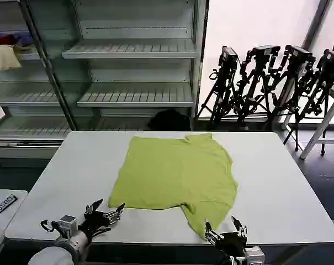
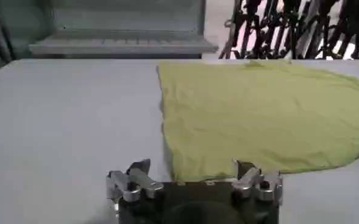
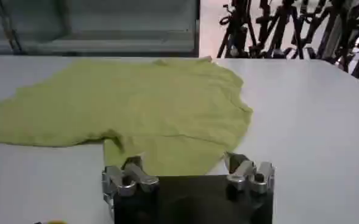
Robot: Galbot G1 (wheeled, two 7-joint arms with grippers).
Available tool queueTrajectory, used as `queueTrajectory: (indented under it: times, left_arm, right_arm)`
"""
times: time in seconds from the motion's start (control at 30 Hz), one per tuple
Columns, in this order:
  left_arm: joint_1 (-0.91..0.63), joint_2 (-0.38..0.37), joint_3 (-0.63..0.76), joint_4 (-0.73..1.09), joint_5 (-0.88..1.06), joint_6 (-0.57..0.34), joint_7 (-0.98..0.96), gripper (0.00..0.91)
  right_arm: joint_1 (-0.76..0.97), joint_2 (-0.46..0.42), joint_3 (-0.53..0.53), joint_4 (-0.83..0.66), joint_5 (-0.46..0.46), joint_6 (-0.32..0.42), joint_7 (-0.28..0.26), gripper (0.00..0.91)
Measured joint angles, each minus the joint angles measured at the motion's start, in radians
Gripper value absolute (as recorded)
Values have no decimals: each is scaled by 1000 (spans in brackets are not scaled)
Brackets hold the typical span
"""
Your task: Fold and organize the clothes.
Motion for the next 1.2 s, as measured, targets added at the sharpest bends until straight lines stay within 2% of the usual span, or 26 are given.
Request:
queueTrajectory:
  times: [0.43,0.47,0.53,0.57,0.6,0.63,0.67,0.7,0.73,0.77,0.8,0.83,0.87,1.2]
  left_arm:
    - [-28,-28,22,33,-25,-32,-16,907]
    - [-30,-28,22,36,-25,-33,-16,907]
    - [-30,-28,22,42,-26,-36,-16,877]
    - [-29,-28,22,45,-26,-38,-16,877]
    - [-28,-27,22,47,-27,-41,-16,826]
    - [-26,-26,22,49,-27,-44,-15,766]
    - [-25,-26,22,51,-27,-46,-15,685]
    - [-23,-26,22,52,-28,-49,-14,685]
    - [-22,-25,22,53,-28,-51,-13,484]
    - [-21,-26,22,54,-28,-53,-13,433]
    - [-21,-26,23,56,-27,-54,-13,302]
    - [-21,-27,24,58,-26,-56,-12,101]
    - [-22,-28,26,59,-25,-57,-12,20]
    - [-14,-39,39,64,-16,-65,-1,10]
  right_arm:
    - [4,5,-25,-42,-39,13,16,907]
    - [6,6,-28,-47,-41,15,17,867]
    - [8,7,-33,-56,-44,18,20,655]
    - [10,6,-37,-61,-47,19,21,625]
    - [12,6,-41,-66,-48,19,23,595]
    - [13,5,-44,-70,-50,20,24,504]
    - [14,5,-45,-74,-51,20,25,464]
    - [15,5,-46,-78,-54,20,26,373]
    - [15,5,-48,-82,-56,21,27,302]
    - [15,5,-49,-85,-58,21,28,252]
    - [14,4,-49,-88,-61,22,28,141]
    - [13,4,-49,-90,-62,24,28,101]
    - [13,4,-49,-91,-63,24,28,10]
    - [9,4,-52,-94,-74,41,37,0]
